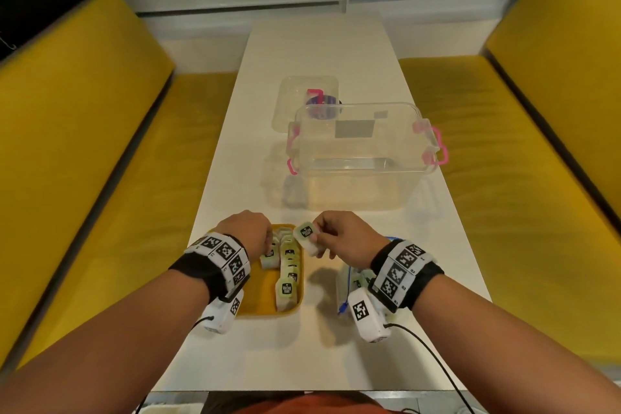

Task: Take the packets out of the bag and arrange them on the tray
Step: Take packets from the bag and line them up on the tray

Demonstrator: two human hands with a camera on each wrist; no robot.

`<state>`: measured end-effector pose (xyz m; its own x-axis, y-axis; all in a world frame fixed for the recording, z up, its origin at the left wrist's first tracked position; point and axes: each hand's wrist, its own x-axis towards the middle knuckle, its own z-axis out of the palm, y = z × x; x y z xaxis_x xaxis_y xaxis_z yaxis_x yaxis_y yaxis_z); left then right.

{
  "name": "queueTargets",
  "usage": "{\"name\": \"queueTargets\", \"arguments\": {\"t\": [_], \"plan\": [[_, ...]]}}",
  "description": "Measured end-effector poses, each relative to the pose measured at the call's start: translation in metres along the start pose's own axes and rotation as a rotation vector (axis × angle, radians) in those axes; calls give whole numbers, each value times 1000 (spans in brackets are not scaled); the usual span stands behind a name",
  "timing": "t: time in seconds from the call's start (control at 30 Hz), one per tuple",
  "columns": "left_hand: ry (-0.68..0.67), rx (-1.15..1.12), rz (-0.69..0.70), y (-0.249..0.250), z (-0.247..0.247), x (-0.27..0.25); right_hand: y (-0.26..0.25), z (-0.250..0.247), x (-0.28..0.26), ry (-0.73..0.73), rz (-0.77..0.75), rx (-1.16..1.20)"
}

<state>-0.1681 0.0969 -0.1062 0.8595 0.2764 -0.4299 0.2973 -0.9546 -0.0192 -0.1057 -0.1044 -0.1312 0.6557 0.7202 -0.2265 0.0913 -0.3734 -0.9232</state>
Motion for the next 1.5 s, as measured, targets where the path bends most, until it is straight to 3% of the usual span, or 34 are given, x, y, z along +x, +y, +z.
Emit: {"name": "queueTargets", "arguments": {"t": [0.17, 0.33, 0.47, 0.6, 0.73, 0.87, 1.0, 1.2, 1.33, 1.5], "plan": [[104, -77, 48, -8, -6, -6, -3, 10, 3, -20, -5, 58], [240, -475, 266, -7, -24, -27, -7, 16, 7, 24, -27, 72], [286, -409, 349, -6, -26, -29, -14, 19, 11, 13, -59, 32], [348, -370, 340, -10, -28, -28, -19, 21, 12, -5, -42, -59], [354, -361, 299, -15, -31, -31, -17, 25, 14, 83, -47, -173], [298, -193, 229, -23, -31, -30, -10, 28, 13, 193, -72, -218], [233, -266, 197, -23, -20, -26, -7, 35, 14, 202, -85, -225], [193, -263, 173, -21, -17, -9, 1, 23, 28, 375, 64, -278], [219, -285, 163, -25, -26, 5, 3, 9, 46, 154, 189, -546], [213, -297, 141, -32, -36, 20, -5, 14, 77, -71, 224, -767]]}}
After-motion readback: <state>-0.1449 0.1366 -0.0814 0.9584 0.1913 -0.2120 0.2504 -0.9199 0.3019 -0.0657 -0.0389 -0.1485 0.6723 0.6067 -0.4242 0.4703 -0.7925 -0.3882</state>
